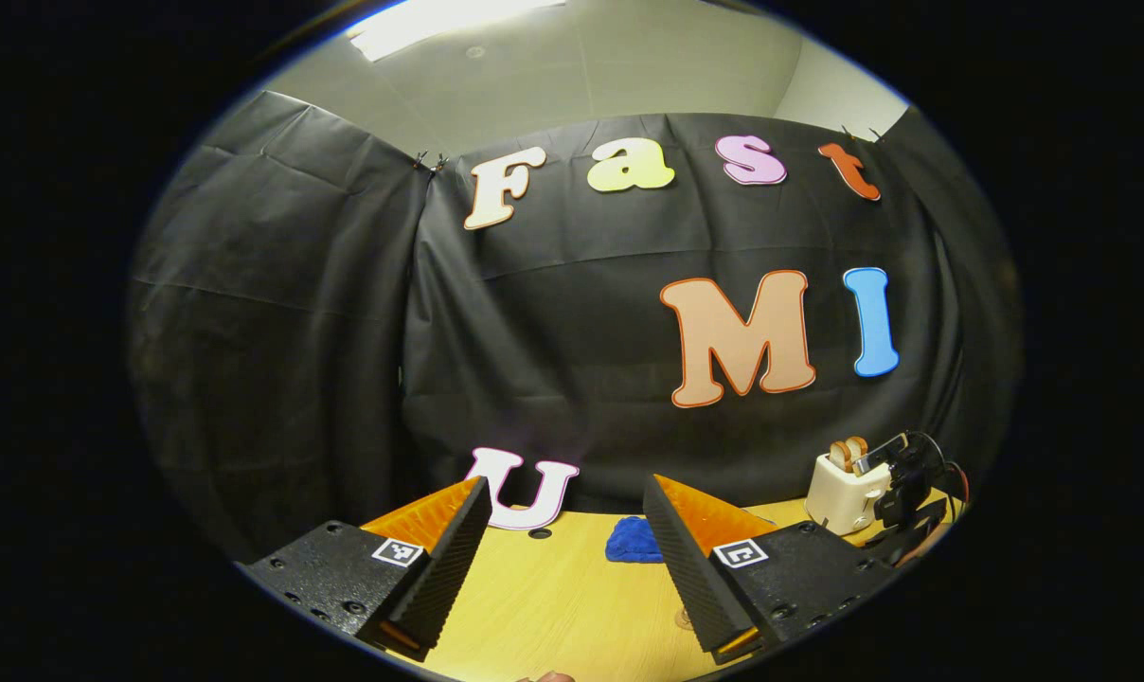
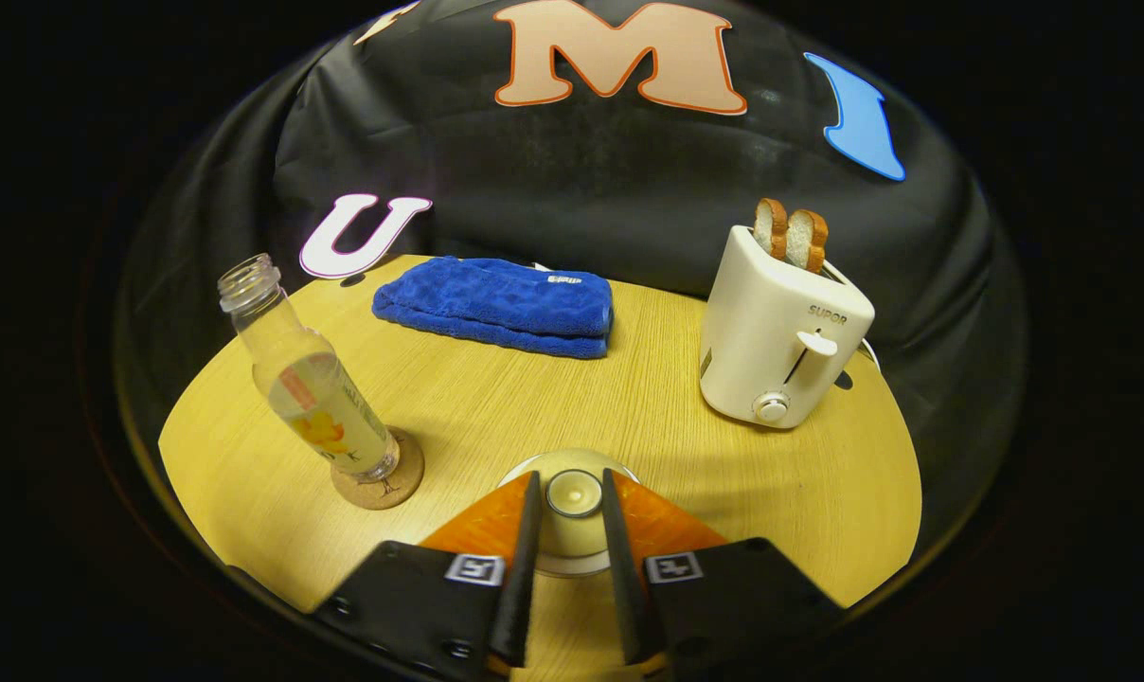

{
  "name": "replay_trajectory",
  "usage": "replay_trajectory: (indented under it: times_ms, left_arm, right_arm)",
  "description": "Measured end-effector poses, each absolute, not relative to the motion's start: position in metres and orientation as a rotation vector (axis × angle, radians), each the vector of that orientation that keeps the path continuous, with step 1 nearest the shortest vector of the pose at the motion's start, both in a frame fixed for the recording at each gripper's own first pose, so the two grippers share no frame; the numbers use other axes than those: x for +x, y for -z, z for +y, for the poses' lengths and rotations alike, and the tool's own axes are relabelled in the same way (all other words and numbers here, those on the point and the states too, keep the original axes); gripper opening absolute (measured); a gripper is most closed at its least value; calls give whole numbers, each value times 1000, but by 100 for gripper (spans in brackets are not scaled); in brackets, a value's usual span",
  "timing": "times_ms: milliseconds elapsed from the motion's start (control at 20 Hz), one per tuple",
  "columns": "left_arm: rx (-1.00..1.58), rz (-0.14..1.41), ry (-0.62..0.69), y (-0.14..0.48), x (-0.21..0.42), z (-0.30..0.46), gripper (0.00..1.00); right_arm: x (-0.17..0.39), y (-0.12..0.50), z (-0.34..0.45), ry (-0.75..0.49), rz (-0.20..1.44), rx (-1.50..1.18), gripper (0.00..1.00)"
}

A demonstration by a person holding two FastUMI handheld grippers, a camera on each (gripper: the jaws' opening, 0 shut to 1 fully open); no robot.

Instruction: Open the teacup lid with one hand, grasp the water bottle and pour water into the teacup with the other hand; after pouring, place the water bottle on the coaster and then close the teacup lid.

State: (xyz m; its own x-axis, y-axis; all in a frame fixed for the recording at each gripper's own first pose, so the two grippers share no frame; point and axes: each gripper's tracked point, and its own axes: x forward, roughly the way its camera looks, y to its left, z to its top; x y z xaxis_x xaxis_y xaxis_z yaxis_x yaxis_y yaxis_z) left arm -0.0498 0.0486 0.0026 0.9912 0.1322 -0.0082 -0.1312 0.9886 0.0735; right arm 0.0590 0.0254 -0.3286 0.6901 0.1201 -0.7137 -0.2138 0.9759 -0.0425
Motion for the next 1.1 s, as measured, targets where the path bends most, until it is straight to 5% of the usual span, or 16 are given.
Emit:
replay_trajectory:
  times_ms: [200, 1100]
  left_arm:
    - [73, 24, -120, 2, -49, 46, 92]
    - [35, 154, 184, 75, -20, -28, 94]
  right_arm:
    - [58, 327, 28, -199, 783, -152, 27]
    - [33, 253, -9, -125, 691, -46, 27]
